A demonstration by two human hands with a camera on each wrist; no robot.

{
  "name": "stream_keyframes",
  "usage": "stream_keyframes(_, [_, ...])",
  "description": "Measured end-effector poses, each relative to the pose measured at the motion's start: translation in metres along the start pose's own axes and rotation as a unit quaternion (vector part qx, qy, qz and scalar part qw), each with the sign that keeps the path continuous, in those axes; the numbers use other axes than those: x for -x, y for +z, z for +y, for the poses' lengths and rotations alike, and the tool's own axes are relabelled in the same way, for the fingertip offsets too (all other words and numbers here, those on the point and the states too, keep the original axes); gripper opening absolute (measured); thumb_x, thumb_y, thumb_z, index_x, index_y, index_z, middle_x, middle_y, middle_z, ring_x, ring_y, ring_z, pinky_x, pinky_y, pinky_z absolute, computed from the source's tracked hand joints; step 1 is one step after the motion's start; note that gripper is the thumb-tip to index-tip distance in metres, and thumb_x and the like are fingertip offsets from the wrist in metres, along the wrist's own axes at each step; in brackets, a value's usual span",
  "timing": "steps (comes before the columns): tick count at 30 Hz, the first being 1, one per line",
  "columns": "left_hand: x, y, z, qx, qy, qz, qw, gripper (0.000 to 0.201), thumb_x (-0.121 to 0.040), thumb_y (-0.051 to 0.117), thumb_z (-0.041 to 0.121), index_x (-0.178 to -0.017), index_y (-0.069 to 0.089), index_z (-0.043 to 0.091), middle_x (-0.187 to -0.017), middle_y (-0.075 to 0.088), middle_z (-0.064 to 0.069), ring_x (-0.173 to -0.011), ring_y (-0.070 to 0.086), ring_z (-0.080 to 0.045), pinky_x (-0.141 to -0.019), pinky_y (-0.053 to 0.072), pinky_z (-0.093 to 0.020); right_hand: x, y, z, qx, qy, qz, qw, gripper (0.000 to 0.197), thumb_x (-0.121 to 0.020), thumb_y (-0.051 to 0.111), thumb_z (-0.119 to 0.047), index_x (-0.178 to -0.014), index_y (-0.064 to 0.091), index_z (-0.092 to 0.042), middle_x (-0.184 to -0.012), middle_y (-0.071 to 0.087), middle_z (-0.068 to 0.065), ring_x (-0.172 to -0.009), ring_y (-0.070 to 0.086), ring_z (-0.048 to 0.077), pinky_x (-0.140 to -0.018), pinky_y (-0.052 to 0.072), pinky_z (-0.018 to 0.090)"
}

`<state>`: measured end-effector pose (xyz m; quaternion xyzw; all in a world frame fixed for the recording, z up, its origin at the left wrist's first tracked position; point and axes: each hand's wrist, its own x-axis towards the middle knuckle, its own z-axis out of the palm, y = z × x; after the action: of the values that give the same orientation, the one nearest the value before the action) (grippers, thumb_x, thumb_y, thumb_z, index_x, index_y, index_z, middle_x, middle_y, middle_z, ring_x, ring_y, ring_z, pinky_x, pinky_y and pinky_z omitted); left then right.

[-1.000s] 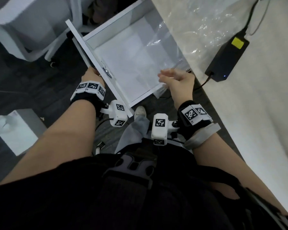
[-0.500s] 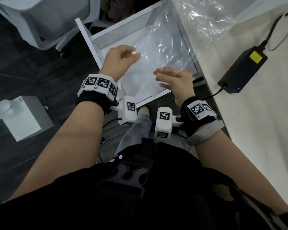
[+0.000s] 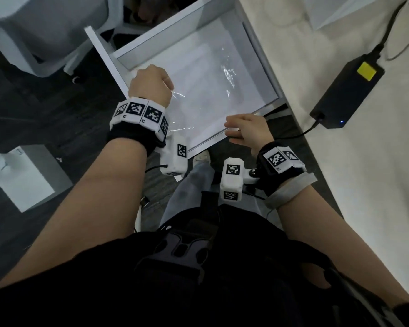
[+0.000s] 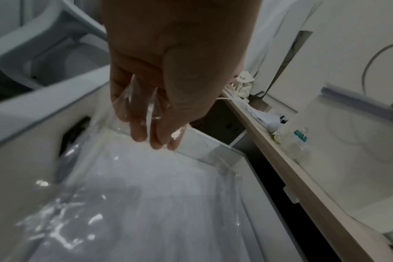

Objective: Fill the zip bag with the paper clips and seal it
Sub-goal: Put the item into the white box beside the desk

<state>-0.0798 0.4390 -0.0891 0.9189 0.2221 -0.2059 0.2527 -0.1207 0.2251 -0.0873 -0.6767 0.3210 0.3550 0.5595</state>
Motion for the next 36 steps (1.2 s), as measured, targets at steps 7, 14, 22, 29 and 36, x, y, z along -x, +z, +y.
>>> stream_keyframes(7, [-0.012,0.031,0.005,0.026,-0.011,-0.072,0.997,0.042,-0.075,0.039,-0.009,-0.085,0.067,0.021,-0.106,0.068,-0.01,-0.097,0.063,-0.028,-0.079,0.048,-0.029,-0.013,-0.008,0.01,-0.006,0.016,0.028,0.999,0.007,-0.094,0.061,-0.007,-0.09,0.06,-0.014,-0.08,0.063,0.002,-0.069,0.06,0.012,-0.069,0.052,0.022])
stream_keyframes(14, [-0.016,0.051,0.008,-0.03,-0.039,-0.134,0.99,0.037,-0.079,0.047,-0.009,-0.088,0.069,0.018,-0.111,0.066,-0.011,-0.101,0.061,-0.031,-0.084,0.048,-0.032,-0.018,-0.019,0.018,-0.028,0.011,0.068,0.997,0.014,-0.093,0.061,-0.006,-0.083,0.06,-0.016,-0.09,0.067,0.008,-0.069,0.062,0.013,-0.064,0.052,0.02])
stream_keyframes(22, [-0.02,0.063,0.011,-0.093,-0.059,-0.117,0.987,0.071,-0.08,0.056,0.004,-0.141,0.022,0.019,-0.135,0.042,-0.015,-0.129,0.036,-0.033,-0.106,0.034,-0.049,-0.017,-0.028,0.023,-0.037,0.004,0.084,0.996,0.014,-0.096,0.058,-0.007,-0.084,0.06,-0.016,-0.084,0.066,0.004,-0.067,0.062,0.011,-0.067,0.052,0.022])
stream_keyframes(29, [-0.01,0.04,0.013,-0.07,-0.02,-0.022,0.997,0.074,-0.08,0.059,0.016,-0.143,0.022,0.005,-0.149,0.028,-0.019,-0.143,0.012,-0.034,-0.119,0.009,-0.043,-0.003,-0.029,0.018,-0.05,-0.036,0.101,0.993,0.014,-0.094,0.059,-0.008,-0.083,0.061,-0.015,-0.085,0.068,0.006,-0.068,0.064,0.012,-0.066,0.053,0.022])
stream_keyframes(36, [0.027,0.002,0.012,0.008,-0.237,0.14,0.961,0.084,-0.079,0.054,0.012,-0.147,0.004,0.005,-0.156,0.001,-0.018,-0.146,-0.001,-0.03,-0.117,0.005,-0.048,0.029,-0.032,-0.003,-0.061,-0.182,0.152,0.969,0.015,-0.093,0.055,-0.001,-0.09,0.062,-0.015,-0.076,0.068,0.001,-0.062,0.063,0.008,-0.063,0.053,0.018])
